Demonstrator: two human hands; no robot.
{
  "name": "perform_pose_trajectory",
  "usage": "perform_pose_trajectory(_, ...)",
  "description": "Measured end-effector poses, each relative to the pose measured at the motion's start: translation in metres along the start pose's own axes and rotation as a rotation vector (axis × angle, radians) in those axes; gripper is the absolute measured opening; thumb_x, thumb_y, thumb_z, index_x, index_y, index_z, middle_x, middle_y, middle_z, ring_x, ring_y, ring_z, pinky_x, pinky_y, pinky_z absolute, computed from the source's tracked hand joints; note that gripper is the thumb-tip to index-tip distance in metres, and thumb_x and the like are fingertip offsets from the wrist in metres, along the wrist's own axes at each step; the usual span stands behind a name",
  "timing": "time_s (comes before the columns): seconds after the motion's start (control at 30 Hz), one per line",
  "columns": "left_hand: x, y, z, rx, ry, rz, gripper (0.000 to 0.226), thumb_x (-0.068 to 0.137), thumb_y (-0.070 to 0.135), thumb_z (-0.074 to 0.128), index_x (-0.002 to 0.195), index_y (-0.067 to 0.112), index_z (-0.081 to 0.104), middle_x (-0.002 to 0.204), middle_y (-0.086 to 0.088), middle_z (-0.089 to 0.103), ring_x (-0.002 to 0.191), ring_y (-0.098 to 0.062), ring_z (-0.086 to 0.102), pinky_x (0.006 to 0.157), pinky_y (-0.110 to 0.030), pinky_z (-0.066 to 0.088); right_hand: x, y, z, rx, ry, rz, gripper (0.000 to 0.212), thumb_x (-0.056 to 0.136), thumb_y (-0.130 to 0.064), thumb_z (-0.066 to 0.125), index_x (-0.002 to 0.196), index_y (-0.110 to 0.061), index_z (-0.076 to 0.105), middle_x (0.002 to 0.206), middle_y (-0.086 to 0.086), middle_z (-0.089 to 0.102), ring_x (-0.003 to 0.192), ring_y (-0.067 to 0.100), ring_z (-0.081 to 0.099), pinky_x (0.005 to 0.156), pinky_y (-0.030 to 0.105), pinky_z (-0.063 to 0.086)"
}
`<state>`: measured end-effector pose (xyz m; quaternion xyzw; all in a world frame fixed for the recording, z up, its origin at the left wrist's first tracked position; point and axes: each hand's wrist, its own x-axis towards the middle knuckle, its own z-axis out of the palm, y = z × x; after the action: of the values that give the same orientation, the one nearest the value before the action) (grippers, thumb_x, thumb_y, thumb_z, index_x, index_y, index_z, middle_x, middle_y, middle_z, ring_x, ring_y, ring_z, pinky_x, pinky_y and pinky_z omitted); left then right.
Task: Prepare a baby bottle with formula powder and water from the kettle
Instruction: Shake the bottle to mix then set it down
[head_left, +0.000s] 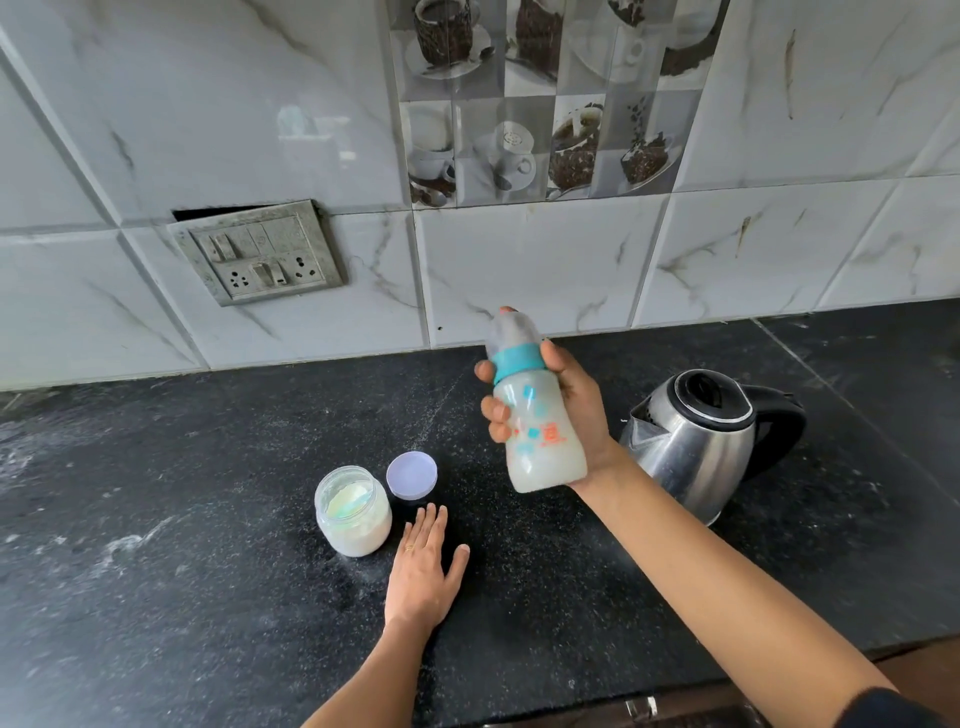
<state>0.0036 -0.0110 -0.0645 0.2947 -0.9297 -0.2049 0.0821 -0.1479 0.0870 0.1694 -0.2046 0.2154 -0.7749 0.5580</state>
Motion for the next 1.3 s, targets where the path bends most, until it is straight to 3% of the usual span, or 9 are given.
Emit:
perform_pose_trajectory(0.17,-0.002,0.001,-0.001,-0.005,0.000,0.007,0.065,0.097,0.048,0.034,0.150,0.017,0.014,0.158,0.002,0.010,0.137,0.001,-0.009,0.110,-0.017,-0.014,0.004,-0.005,-0.002,0.230,-0.037,0.008,0.054,0.072,-0.025,0.077,0.113,-0.006,0.047,0.094,0.013,0.060,0.066,0.024,0.062,0.056,0.033,0.056)
perform_pose_trajectory(0.3,-0.001,0.001,-0.001,-0.016,0.010,0.006,0.065,0.097,0.048,0.035,0.150,0.017,0.015,0.158,0.002,0.011,0.137,0.001,-0.009,0.111,-0.018,-0.013,0.004,-0.004,0.001,-0.001,-0.044,-0.014,0.056,0.072,-0.029,0.075,0.120,-0.015,0.049,0.094,0.012,0.061,0.063,0.022,0.060,0.055,0.030,0.054)
perform_pose_trajectory(0.43,-0.002,0.002,-0.002,-0.008,0.009,0.004,0.065,0.097,0.049,0.034,0.150,0.017,0.013,0.158,0.002,0.010,0.136,0.001,-0.010,0.110,-0.018,-0.014,0.008,-0.008,-0.004,0.225,0.053,-0.019,0.060,0.061,-0.024,0.084,0.107,-0.004,0.051,0.092,0.011,0.060,0.064,0.021,0.063,0.057,0.031,0.057)
perform_pose_trajectory(0.57,-0.001,0.001,-0.002,-0.002,0.009,0.006,0.065,0.097,0.049,0.034,0.150,0.017,0.013,0.158,0.002,0.010,0.136,0.001,-0.010,0.110,-0.018,-0.015,0.005,0.003,-0.001,0.033,0.007,0.012,0.047,0.068,-0.031,0.077,0.103,-0.004,0.061,0.093,0.010,0.062,0.062,0.021,0.060,0.054,0.030,0.054)
perform_pose_trajectory(0.7,-0.002,0.002,-0.003,-0.002,0.003,0.008,0.065,0.097,0.049,0.033,0.150,0.017,0.013,0.158,0.002,0.009,0.136,0.001,-0.010,0.109,-0.017,-0.015,0.010,-0.001,0.000,0.274,0.091,-0.043,0.060,0.055,-0.020,0.088,0.102,-0.002,0.055,0.091,0.012,0.061,0.063,0.023,0.063,0.055,0.030,0.056)
perform_pose_trajectory(0.83,-0.001,0.002,-0.003,0.002,0.004,0.003,0.065,0.097,0.048,0.033,0.150,0.017,0.013,0.158,0.002,0.009,0.136,0.001,-0.011,0.109,-0.017,-0.016,0.005,0.008,0.000,-0.044,0.009,-0.043,0.054,0.073,-0.034,0.072,0.119,-0.014,0.051,0.093,0.010,0.060,0.062,0.021,0.060,0.055,0.030,0.054)
perform_pose_trajectory(0.97,-0.001,0.002,-0.003,-0.001,-0.001,0.006,0.065,0.097,0.048,0.033,0.150,0.017,0.013,0.158,0.002,0.009,0.136,0.001,-0.011,0.110,-0.018,-0.014,0.011,-0.001,-0.001,0.210,0.048,-0.056,0.061,0.061,-0.026,0.084,0.108,-0.005,0.051,0.091,0.010,0.061,0.063,0.021,0.063,0.056,0.030,0.056)
perform_pose_trajectory(1.13,-0.002,0.001,-0.003,-0.010,0.006,0.002,0.064,0.097,0.048,0.034,0.150,0.017,0.014,0.158,0.001,0.010,0.136,0.001,-0.011,0.111,-0.018,-0.013,0.007,0.009,0.002,-0.013,-0.020,-0.005,0.043,0.070,-0.035,0.075,0.102,-0.008,0.066,0.092,0.008,0.062,0.063,0.019,0.060,0.055,0.029,0.054)
perform_pose_trajectory(1.3,-0.002,0.002,-0.003,-0.006,0.005,0.001,0.065,0.097,0.049,0.033,0.150,0.017,0.013,0.158,0.002,0.008,0.136,0.001,-0.012,0.111,-0.018,-0.014,0.010,0.008,-0.001,0.164,0.079,-0.015,0.057,0.062,-0.029,0.083,0.105,-0.005,0.054,0.092,0.010,0.061,0.064,0.021,0.062,0.057,0.029,0.056)
